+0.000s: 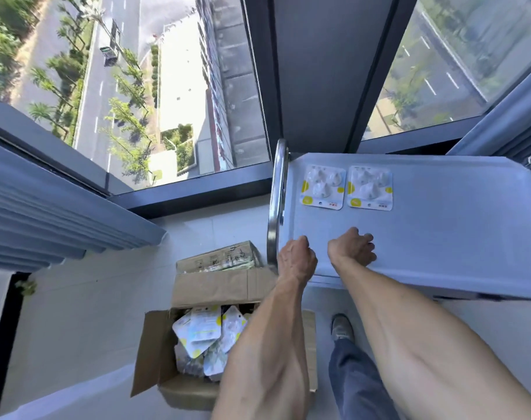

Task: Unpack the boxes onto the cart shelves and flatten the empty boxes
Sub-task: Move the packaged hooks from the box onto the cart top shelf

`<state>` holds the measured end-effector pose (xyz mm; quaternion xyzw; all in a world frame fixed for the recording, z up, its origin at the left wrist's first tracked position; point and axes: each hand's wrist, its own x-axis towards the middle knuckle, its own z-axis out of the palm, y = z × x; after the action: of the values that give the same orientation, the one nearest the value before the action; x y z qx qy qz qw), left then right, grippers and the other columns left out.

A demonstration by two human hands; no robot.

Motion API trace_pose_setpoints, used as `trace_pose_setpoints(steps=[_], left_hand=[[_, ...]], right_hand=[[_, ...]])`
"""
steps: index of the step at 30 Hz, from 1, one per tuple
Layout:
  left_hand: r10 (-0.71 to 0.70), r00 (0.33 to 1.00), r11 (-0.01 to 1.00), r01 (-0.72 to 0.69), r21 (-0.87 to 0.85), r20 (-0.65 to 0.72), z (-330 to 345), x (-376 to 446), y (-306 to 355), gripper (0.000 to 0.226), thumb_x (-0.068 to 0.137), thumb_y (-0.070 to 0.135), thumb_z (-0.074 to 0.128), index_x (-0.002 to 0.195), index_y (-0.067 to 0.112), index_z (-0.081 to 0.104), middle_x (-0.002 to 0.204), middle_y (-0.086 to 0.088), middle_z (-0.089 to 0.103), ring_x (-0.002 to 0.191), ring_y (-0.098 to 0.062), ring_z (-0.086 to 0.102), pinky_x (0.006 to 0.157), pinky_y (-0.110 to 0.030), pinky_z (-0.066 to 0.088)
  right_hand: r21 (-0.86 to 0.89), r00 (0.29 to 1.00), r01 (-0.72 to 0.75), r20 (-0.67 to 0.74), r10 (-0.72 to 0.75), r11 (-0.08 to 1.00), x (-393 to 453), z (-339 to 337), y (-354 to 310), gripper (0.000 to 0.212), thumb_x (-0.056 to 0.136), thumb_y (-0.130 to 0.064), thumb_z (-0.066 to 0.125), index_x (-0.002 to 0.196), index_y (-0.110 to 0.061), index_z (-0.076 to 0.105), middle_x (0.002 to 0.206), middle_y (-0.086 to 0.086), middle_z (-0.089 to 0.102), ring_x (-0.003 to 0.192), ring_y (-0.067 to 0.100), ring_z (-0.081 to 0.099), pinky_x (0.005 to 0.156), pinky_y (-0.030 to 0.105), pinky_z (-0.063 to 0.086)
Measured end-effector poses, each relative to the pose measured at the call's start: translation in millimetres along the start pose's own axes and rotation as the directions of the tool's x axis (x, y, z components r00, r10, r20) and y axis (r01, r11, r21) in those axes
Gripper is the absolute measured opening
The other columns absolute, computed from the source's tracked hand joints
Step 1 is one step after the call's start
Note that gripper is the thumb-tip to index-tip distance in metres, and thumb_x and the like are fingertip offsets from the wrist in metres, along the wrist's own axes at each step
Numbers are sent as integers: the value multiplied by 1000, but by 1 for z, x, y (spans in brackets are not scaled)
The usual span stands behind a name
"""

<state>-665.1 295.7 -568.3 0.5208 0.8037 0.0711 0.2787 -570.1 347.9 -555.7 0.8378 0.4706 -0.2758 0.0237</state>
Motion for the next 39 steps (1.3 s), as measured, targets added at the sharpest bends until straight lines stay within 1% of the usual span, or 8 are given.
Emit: trace_pose_setpoints(steps=[5,10,16,22,28,32,34,39], left_hand=[[11,995,1000,-10,-9,95,-3,-55,-97,20,92,21,44,98,11,61,101,-19,67,97,-39,62,75,-40,47],[-182,975,983,183,9,129,3,-82,-211,23,88,17,51,107,10,60,114,-18,62,110,-37,58,86,-40,46],[-389,893,921,375,102,225,80,-102,-353,30,91,17,49,118,6,57,125,-17,56,120,-36,53,96,-41,44],[-466,852,885,446,136,238,165,-80,-459,24,92,18,50,112,4,54,119,-17,55,108,-36,56,85,-42,46],[-485,868,873,473,120,105,229,-54,-519,27,91,14,49,116,5,51,125,-16,46,115,-34,46,88,-42,42],[-715,694,699,715,39,82,248,-30,-534,45,95,25,51,132,1,41,136,-18,42,125,-34,43,97,-44,39],[-773,631,632,775,5,64,254,-17,-535,48,95,27,52,133,1,39,135,-20,43,125,-35,45,100,-47,38],[-803,592,595,794,-124,-61,251,-3,-527,44,86,19,60,123,4,43,121,-15,58,112,-34,56,94,-44,39]], right_hand=[[39,997,-75,18,74,996,-83,48,18,34,89,-18,55,122,-12,56,128,16,49,119,34,49,100,42,40],[83,998,-54,28,52,995,-151,141,26,34,87,-18,57,120,-12,62,124,17,57,117,34,56,96,41,47],[-59,981,-17,194,28,998,-187,312,49,30,86,-23,63,115,-15,64,121,13,61,112,32,61,88,37,50],[-160,946,55,325,0,986,-173,440,80,33,87,-14,56,120,-10,59,121,16,60,112,35,58,86,38,50],[-322,903,370,343,-257,871,-140,519,97,32,91,-6,51,123,-6,53,139,17,36,124,33,40,90,41,43],[-391,889,398,389,-243,830,-123,542,83,42,90,-4,54,131,-8,44,144,20,27,126,35,35,85,41,46],[-397,897,369,390,-210,841,-115,550,76,50,89,-10,61,135,-10,40,142,20,33,128,36,33,87,40,47],[-523,898,410,377,-229,747,-109,557,72,46,81,-13,70,123,-10,51,121,13,52,116,32,45,89,38,41]])
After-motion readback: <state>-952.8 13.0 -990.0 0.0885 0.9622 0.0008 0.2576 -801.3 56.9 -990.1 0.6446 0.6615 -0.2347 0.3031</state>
